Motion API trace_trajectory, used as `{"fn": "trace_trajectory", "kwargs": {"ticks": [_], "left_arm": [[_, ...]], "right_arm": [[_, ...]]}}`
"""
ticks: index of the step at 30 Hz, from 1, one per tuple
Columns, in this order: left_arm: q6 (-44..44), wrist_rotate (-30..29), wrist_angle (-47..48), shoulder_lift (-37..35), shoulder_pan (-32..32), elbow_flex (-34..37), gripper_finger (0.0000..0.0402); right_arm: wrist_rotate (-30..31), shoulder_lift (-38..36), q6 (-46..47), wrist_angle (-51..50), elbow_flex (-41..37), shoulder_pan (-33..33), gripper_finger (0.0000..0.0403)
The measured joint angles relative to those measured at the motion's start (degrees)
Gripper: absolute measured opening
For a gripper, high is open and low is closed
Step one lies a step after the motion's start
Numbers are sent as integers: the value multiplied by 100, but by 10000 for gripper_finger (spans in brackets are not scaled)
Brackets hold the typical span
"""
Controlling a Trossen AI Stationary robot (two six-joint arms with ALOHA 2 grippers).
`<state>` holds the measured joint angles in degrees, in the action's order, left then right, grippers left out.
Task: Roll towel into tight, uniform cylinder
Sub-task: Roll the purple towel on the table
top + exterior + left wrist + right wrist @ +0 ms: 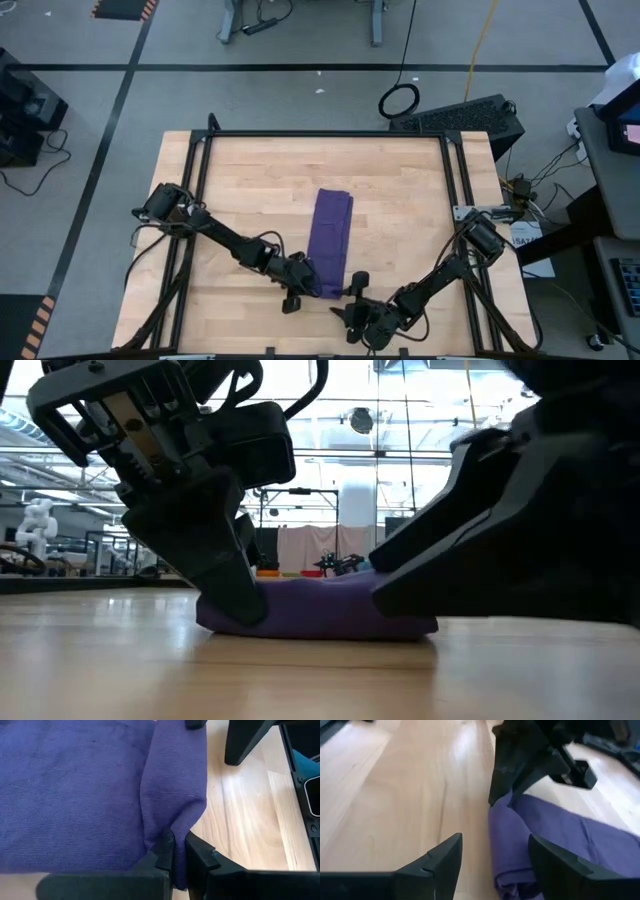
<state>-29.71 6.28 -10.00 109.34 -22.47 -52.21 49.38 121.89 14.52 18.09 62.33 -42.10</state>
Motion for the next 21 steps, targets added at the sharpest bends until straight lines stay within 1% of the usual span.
{"fn": "trace_trajectory", "kwargs": {"ticks": [5,8,12,15,18,21], "left_arm": [[3,70,0,0,16,0,27],[5,46,-2,0,16,0,27],[11,-409,-2,0,-11,0,33],[13,-505,55,-40,-21,0,57],[91,-533,235,-205,-18,9,94],[279,-555,586,-516,-60,15,134]], "right_arm": [[-375,0,583,-323,2,248,216],[-694,0,1204,-591,4,401,214],[-945,-24,1895,-846,24,497,193],[-916,-26,2294,-943,26,501,164],[-842,-25,2564,-956,24,458,130],[-755,-20,2668,-982,17,413,97]]}}
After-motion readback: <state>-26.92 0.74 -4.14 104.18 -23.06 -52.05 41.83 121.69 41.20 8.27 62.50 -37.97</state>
